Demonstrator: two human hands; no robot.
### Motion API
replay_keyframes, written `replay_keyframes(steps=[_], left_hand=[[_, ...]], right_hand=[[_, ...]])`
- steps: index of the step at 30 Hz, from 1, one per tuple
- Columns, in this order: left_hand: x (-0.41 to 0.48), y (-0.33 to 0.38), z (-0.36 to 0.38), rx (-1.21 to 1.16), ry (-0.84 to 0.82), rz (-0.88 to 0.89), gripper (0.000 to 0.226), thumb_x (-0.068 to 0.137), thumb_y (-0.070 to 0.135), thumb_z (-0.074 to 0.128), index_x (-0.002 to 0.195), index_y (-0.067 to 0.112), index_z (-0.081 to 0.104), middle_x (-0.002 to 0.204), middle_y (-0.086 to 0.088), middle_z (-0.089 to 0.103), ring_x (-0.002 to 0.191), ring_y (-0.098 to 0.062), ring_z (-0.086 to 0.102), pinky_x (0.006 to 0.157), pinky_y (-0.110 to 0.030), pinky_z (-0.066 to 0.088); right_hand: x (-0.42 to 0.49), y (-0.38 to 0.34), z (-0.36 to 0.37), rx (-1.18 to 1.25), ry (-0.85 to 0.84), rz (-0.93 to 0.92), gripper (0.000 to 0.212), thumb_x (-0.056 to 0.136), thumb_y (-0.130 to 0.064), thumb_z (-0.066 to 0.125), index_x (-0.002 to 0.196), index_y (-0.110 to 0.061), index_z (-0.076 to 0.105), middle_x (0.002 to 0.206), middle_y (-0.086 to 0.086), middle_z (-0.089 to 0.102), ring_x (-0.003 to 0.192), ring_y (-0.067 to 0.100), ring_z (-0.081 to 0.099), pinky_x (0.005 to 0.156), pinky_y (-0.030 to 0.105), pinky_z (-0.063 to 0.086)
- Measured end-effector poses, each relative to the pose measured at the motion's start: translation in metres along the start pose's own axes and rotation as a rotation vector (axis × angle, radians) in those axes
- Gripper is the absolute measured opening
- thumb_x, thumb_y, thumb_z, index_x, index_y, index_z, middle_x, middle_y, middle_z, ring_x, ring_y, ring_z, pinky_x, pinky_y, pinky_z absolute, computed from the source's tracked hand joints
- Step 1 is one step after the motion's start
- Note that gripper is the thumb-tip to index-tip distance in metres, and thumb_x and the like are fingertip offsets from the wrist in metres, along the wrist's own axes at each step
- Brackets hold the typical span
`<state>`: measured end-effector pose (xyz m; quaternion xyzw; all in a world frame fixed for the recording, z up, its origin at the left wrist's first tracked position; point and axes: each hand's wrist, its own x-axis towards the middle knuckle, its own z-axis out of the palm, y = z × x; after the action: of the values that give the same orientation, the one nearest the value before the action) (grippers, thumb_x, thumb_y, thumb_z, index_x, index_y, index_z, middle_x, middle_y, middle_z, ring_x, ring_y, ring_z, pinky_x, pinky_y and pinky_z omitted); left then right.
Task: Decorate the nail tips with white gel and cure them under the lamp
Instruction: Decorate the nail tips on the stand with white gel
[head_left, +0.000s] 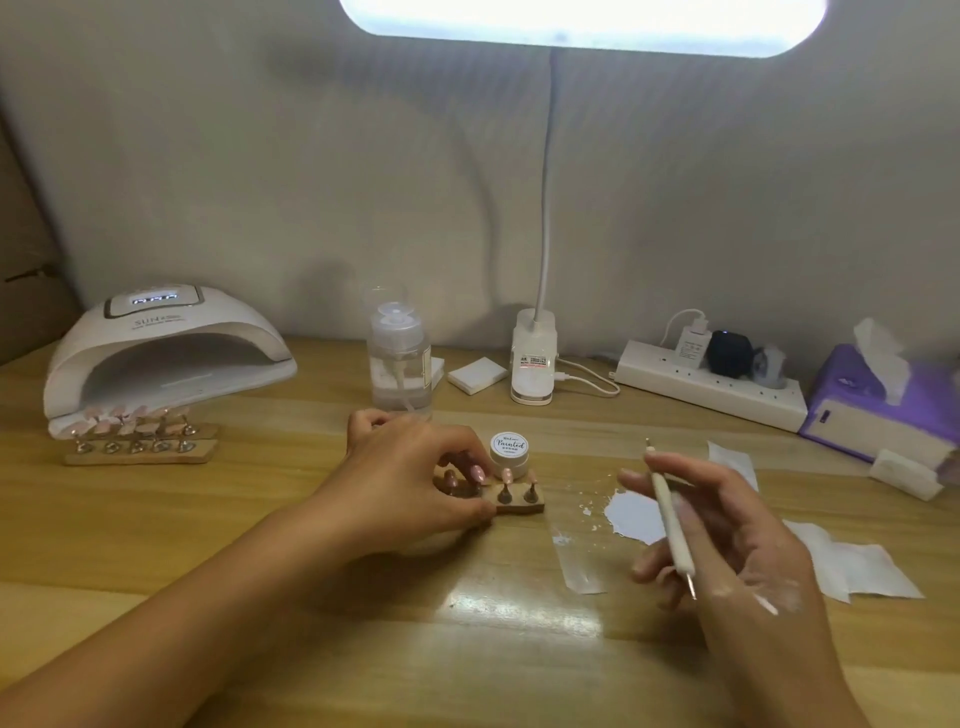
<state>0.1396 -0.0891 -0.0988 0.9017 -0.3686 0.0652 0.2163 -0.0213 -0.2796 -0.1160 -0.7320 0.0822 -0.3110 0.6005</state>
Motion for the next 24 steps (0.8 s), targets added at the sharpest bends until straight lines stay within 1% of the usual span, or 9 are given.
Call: replay_keyframes(steps=[3, 6, 8, 10, 12, 14, 17, 21, 24], left_hand=[[0.002, -0.003, -0.004, -0.062, 0.015, -0.049, 0.032, 0.066, 0.065, 0.073, 0.088, 0.044, 0.064, 0.091, 0.028, 0.063, 0.095, 0.014, 0.05, 0.094, -0.027, 0.02], [0.001, -0.006, -0.006, -0.081, 0.017, -0.077, 0.023, 0.07, 0.059, 0.074, 0.082, 0.042, 0.066, 0.089, 0.027, 0.065, 0.092, 0.014, 0.051, 0.095, -0.028, 0.022], [0.001, -0.006, -0.004, -0.087, 0.012, -0.082, 0.02, 0.071, 0.057, 0.075, 0.08, 0.04, 0.068, 0.086, 0.026, 0.066, 0.091, 0.014, 0.052, 0.096, -0.028, 0.023], [0.0, -0.005, -0.002, -0.09, 0.017, -0.079, 0.018, 0.072, 0.055, 0.075, 0.079, 0.04, 0.068, 0.085, 0.027, 0.066, 0.091, 0.013, 0.054, 0.097, -0.028, 0.022], [0.0, -0.003, -0.001, -0.082, 0.019, -0.071, 0.015, 0.074, 0.053, 0.074, 0.078, 0.042, 0.065, 0.085, 0.029, 0.065, 0.09, 0.015, 0.053, 0.094, -0.027, 0.02], [-0.001, -0.002, 0.0, -0.056, 0.017, -0.063, 0.013, 0.076, 0.054, 0.072, 0.079, 0.046, 0.062, 0.085, 0.029, 0.065, 0.09, 0.016, 0.053, 0.093, -0.026, 0.018], [-0.002, -0.001, 0.0, -0.036, 0.013, -0.068, 0.01, 0.077, 0.056, 0.069, 0.08, 0.051, 0.06, 0.084, 0.03, 0.064, 0.092, 0.015, 0.053, 0.093, -0.027, 0.018], [-0.004, 0.003, 0.0, 0.014, 0.057, -0.052, 0.009, 0.079, 0.054, 0.067, 0.077, 0.049, 0.06, 0.081, 0.03, 0.063, 0.091, 0.015, 0.05, 0.094, -0.028, 0.018], [-0.008, 0.009, -0.001, 0.12, 0.115, 0.025, 0.006, 0.082, 0.049, 0.065, 0.082, 0.043, 0.062, 0.079, 0.028, 0.06, 0.091, 0.008, 0.048, 0.103, -0.032, 0.016]], right_hand=[[0.005, 0.002, -0.005, 0.111, 0.111, 0.071, 0.02, 0.091, -0.031, 0.055, 0.1, -0.037, 0.071, 0.1, -0.006, 0.078, 0.053, 0.015, 0.065, 0.042, 0.019, 0.049], [0.011, 0.009, -0.01, 0.175, 0.212, 0.148, 0.009, 0.091, -0.021, 0.065, 0.095, -0.029, 0.064, 0.088, -0.002, 0.077, 0.048, 0.006, 0.055, 0.038, 0.016, 0.042], [0.015, 0.01, -0.012, 0.225, 0.272, 0.166, 0.02, 0.089, -0.016, 0.069, 0.093, -0.03, 0.055, 0.081, -0.003, 0.076, 0.045, 0.002, 0.051, 0.036, 0.015, 0.039], [0.018, 0.007, -0.014, 0.244, 0.323, 0.139, 0.032, 0.084, -0.018, 0.073, 0.094, -0.032, 0.046, 0.071, -0.01, 0.073, 0.044, 0.0, 0.05, 0.036, 0.014, 0.038], [0.021, 0.004, -0.017, 0.273, 0.355, 0.137, 0.038, 0.081, -0.02, 0.077, 0.097, -0.031, 0.044, 0.066, -0.011, 0.07, 0.043, 0.001, 0.048, 0.037, 0.014, 0.037], [0.024, 0.002, -0.019, 0.296, 0.347, 0.188, 0.034, 0.077, -0.026, 0.079, 0.1, -0.026, 0.054, 0.064, -0.01, 0.066, 0.043, 0.001, 0.044, 0.037, 0.014, 0.036], [0.024, 0.0, -0.022, 0.304, 0.291, 0.241, 0.023, 0.075, -0.034, 0.078, 0.089, -0.018, 0.068, 0.065, -0.008, 0.052, 0.046, 0.003, 0.036, 0.036, 0.013, 0.031], [0.025, -0.001, -0.028, 0.218, 0.279, 0.165, 0.027, 0.083, -0.043, 0.071, 0.076, -0.024, 0.054, 0.052, -0.01, 0.039, 0.041, 0.002, 0.03, 0.036, 0.013, 0.029], [0.027, 0.005, -0.031, 0.069, 0.24, 0.078, 0.031, 0.093, -0.039, 0.063, 0.072, -0.023, 0.047, 0.045, -0.004, 0.044, 0.038, 0.003, 0.037, 0.037, 0.014, 0.034]])
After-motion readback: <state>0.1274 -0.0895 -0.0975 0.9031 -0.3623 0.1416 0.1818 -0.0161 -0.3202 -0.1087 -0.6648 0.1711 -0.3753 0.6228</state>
